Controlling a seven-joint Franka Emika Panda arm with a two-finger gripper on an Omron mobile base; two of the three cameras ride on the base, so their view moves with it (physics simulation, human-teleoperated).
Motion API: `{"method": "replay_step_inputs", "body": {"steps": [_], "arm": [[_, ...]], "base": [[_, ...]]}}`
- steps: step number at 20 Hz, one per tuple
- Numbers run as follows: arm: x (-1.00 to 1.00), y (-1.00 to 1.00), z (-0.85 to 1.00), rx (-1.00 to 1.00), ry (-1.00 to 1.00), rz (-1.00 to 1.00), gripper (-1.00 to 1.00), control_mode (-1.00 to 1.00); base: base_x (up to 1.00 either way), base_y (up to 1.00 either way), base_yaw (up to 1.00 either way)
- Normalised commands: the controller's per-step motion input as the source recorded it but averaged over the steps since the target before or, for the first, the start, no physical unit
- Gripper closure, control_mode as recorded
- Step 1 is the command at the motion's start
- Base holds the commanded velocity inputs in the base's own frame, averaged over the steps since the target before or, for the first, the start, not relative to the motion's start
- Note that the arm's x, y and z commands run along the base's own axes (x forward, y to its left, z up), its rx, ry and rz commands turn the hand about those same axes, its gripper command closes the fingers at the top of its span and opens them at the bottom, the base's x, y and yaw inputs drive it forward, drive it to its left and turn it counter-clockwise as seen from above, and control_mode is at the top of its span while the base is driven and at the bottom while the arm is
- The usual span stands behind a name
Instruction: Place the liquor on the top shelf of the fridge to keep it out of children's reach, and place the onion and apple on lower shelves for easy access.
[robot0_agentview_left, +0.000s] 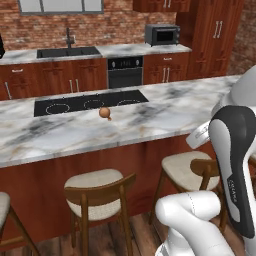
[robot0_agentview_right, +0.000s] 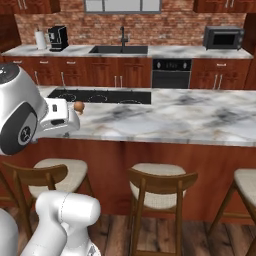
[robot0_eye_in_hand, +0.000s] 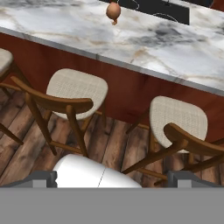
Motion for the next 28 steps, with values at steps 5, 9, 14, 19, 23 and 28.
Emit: {"method": "replay_step_inputs", "body": {"steps": [5,9,14,19,23,28], "arm": [[0.0,0.0,0.0,0.0,0.0,0.0,-1.0,1.0],[0.0,0.0,0.0,0.0,0.0,0.0,-1.0,1.0],[0.0,0.0,0.0,0.0,0.0,0.0,-1.0,1.0],[0.0,0.0,0.0,0.0,0.0,0.0,-1.0,1.0],[0.0,0.0,0.0,0.0,0.0,0.0,-1.0,1.0],[0.0,0.0,-0.01,0.0,0.0,0.0,-1.0,-1.0]], "base": [[1.0,0.16,0.28],[1.0,0.19,0.3],[0.63,0.16,0.08],[0.57,0.35,-0.01],[0.4,0.4,-0.04],[0.0,0.0,0.0]]}}
